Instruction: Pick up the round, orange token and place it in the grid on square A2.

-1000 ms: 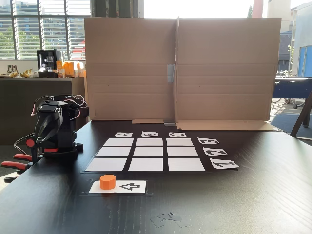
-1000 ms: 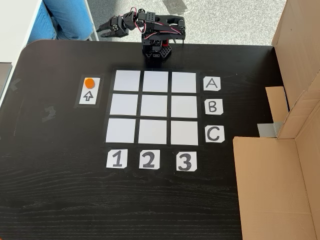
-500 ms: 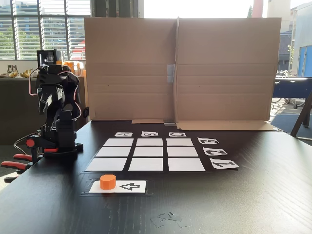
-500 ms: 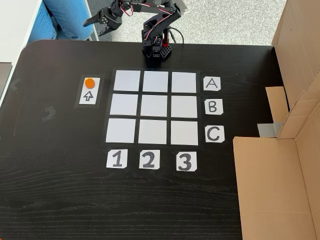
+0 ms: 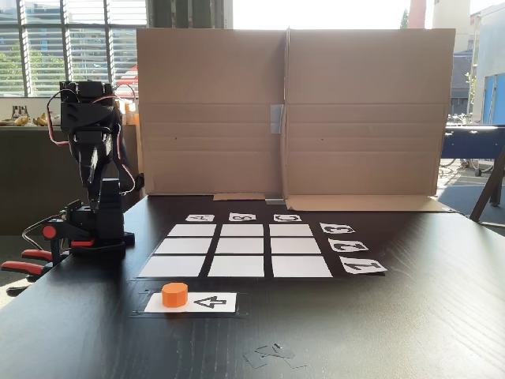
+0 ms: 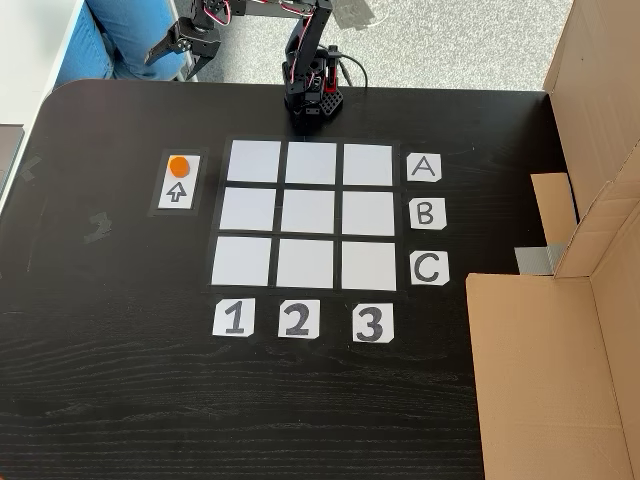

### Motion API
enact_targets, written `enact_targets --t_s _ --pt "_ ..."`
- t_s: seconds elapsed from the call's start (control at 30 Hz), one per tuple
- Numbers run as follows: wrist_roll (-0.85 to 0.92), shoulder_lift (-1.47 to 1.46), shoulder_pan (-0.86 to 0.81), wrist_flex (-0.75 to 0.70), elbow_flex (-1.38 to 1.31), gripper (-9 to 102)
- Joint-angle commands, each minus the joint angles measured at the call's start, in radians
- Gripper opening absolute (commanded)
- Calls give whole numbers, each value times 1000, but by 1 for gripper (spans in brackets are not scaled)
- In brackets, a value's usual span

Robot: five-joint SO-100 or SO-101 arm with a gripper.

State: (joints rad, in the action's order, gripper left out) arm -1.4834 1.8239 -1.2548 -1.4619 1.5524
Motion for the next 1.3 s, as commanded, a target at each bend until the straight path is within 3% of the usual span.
enact_targets --t_s 0.0,0.63,1.27 --pt "-14 -103 35 -31 -126 39" --pt "-129 -512 302 -52 -327 40" --pt "-202 -781 370 -34 -474 41"
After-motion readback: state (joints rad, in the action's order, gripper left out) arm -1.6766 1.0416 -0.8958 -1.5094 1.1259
